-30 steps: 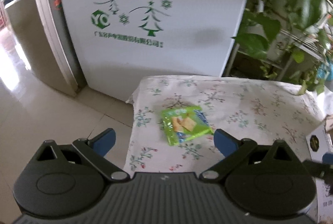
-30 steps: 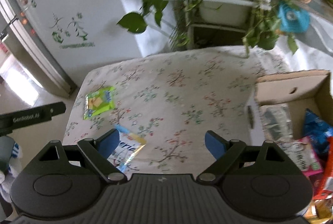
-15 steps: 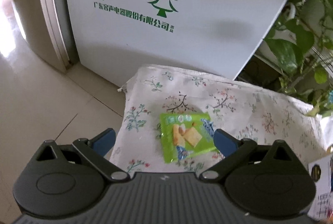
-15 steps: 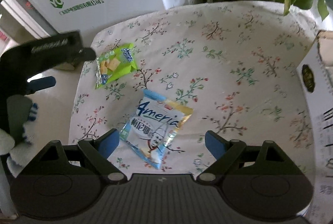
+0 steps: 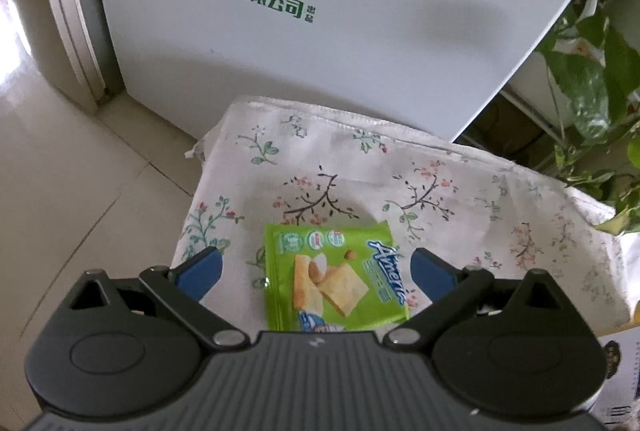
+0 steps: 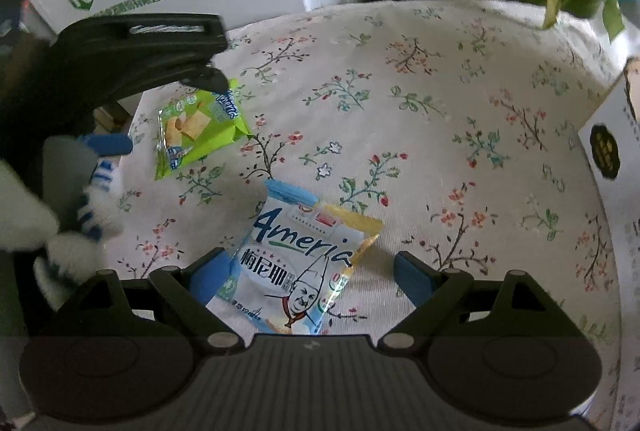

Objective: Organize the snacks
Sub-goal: 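Close the left tool on the green bag while the right tool grasps the blue-white bag, then lift both held bags and carry them over the cardboard box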

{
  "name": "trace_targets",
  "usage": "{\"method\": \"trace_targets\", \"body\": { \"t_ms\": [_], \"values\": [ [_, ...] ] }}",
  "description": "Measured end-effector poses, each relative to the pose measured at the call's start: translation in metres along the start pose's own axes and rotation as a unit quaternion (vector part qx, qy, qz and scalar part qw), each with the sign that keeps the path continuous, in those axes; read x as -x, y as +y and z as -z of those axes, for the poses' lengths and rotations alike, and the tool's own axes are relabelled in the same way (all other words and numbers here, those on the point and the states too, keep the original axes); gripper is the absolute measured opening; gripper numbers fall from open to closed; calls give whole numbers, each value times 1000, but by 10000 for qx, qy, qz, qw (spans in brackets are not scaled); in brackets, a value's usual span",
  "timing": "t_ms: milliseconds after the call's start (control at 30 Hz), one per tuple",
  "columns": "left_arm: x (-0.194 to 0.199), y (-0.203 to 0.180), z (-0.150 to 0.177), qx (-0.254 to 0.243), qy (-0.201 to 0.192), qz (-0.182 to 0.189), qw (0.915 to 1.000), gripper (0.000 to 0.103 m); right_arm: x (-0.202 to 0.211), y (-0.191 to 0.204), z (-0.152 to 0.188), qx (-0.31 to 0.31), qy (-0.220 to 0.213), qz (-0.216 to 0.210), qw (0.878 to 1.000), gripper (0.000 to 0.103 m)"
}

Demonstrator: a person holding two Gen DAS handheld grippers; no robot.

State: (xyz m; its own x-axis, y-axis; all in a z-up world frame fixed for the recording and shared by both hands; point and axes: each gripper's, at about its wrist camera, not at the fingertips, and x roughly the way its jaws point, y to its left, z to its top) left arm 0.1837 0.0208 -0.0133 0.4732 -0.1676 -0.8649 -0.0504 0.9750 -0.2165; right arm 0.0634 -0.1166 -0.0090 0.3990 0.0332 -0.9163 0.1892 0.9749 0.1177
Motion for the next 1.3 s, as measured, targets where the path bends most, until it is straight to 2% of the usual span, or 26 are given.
{"method": "trace_targets", "body": {
  "t_ms": [233, 300, 367, 400, 500, 600, 667, 833, 933, 1300],
  "values": [
    [-11, -9, -1, -238, 95, -26, 9997, 100, -3, 4, 0, 253, -163, 206, 9993, 91],
    [-15, -14, 3, -384, 86, -159, 9991, 100, -4, 7, 1, 405, -189, 301, 9985, 85],
    [-17, -21, 7, -620, 75, -341, 9975, 100, -3, 9, 2, 604, -235, 419, 9970, 74],
    [-18, -23, 9, -716, 67, -438, 9964, 100, -3, 8, 2, 658, -254, 479, 9964, 73],
    [-17, -23, 16, -775, -86, -506, 9957, 98, 0, 1, 0, 607, -252, 448, 9968, 63],
    [-14, -22, 18, -830, -191, -598, 9946, 87, 3, -5, -2, 557, -227, 425, 9973, 58],
    [-10, -18, 17, -758, -246, -607, 9950, 77, 4, -9, -3, 495, -209, 370, 9979, 57],
    [-2, -5, 11, -425, -258, -400, 9980, 65, 5, -17, -6, 272, -169, 194, 9993, 57],
    [2, -1, 12, -322, -254, -381, 9984, 63, 7, -19, -7, 187, -196, 169, 9995, 57],
    [23, -18, 21, -660, -434, -310, 9964, 63, 24, -26, -13, 14, -401, 45, 9992, 57]
  ]
}}
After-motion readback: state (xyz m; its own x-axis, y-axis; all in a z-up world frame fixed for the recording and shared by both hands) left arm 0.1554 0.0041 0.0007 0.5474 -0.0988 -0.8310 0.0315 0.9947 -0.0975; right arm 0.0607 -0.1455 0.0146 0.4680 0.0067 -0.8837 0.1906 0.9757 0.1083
